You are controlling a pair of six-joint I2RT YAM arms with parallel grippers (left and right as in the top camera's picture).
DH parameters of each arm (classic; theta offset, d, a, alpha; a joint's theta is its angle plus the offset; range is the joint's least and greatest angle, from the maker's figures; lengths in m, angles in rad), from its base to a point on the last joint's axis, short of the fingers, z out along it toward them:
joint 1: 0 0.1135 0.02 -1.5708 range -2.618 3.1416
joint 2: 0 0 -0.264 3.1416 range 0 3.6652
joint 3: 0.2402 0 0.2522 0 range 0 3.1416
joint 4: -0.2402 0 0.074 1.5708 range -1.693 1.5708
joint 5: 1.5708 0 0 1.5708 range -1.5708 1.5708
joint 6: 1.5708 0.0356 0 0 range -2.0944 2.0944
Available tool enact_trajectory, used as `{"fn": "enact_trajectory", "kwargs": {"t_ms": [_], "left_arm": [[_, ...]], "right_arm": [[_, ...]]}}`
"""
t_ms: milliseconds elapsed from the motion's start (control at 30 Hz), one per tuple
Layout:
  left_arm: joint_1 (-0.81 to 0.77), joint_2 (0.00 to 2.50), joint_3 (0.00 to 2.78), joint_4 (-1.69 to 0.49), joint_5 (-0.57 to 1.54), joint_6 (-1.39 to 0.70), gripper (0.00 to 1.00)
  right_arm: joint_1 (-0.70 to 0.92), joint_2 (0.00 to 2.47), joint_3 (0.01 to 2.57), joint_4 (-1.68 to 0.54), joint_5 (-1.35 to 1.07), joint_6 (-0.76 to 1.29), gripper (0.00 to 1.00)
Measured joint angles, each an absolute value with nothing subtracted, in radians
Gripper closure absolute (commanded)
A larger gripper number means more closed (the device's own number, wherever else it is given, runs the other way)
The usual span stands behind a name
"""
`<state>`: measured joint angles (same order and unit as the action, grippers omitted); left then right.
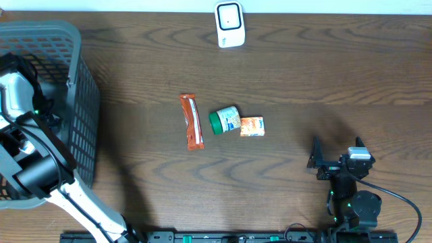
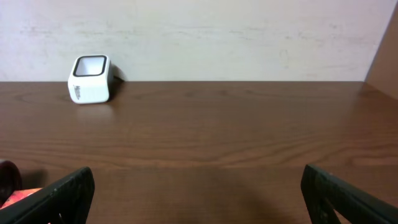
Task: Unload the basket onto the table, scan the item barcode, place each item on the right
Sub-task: 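Reach the left gripper into the basket and grasp the white Panadol box, then place the Panadol box left of the red bar with the left gripper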
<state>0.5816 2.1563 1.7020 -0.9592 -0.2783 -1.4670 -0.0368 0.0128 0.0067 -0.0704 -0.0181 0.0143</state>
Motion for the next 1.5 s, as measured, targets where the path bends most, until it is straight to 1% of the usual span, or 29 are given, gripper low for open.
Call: {"fn": "enact_trajectory", "kwargs": {"t_ms": [167, 200, 333, 367, 667, 833, 933, 1067, 1200, 1267, 1333, 1400, 1500], "left_arm": [[0.582, 2.169, 1.702, -0.952, -0.284, -1.467, 0.09], [0.582, 2.172, 1.702, -0.952, -0.285, -1.467, 0.15], [0.582, 2.177, 1.702, -0.953, -0.29, -1.466, 0.53], [0.582, 2.177, 1.702, -0.954, -0.291, -1.456, 0.57], [0.587, 2.177, 1.702, -0.962, -0.285, -1.31, 0.59], [0.618, 2.115, 1.7, -0.961, -0.187, -1.214, 0.59], [0.652, 1.988, 1.695, -0.936, -0.091, -1.182, 0.59], [0.701, 1.719, 1.697, -0.819, 0.089, -1.135, 0.59], [0.712, 1.459, 1.705, -0.723, 0.266, -1.117, 0.58], [0.687, 1.346, 1.715, -0.701, 0.347, -1.112, 0.58], [0.629, 1.248, 1.721, -0.698, 0.419, -1.102, 0.58], [0.539, 1.185, 1.721, -0.699, 0.466, -1.087, 0.58], [0.346, 1.136, 1.721, -0.706, 0.501, -1.031, 0.58]], "right_arm": [[-0.037, 0.013, 0.007, -0.07, -0.018, 0.014, 0.01], [-0.037, 0.013, 0.007, -0.071, -0.018, 0.014, 0.01], [-0.037, 0.013, 0.007, -0.07, -0.018, 0.014, 0.01], [-0.037, 0.013, 0.007, -0.07, -0.018, 0.014, 0.01], [-0.037, 0.013, 0.007, -0.07, -0.018, 0.014, 0.01], [-0.037, 0.013, 0.007, -0.071, -0.018, 0.014, 0.01], [-0.037, 0.013, 0.007, -0.07, -0.019, 0.014, 0.01], [-0.037, 0.013, 0.007, -0.071, -0.019, 0.014, 0.01], [-0.037, 0.013, 0.007, -0.07, -0.018, 0.014, 0.01], [-0.037, 0.013, 0.006, -0.071, -0.018, 0.014, 0.01], [-0.037, 0.013, 0.007, -0.071, -0.018, 0.014, 0.01], [-0.037, 0.013, 0.007, -0.071, -0.018, 0.014, 0.01], [-0.037, 0.013, 0.007, -0.07, -0.018, 0.014, 0.01]]}}
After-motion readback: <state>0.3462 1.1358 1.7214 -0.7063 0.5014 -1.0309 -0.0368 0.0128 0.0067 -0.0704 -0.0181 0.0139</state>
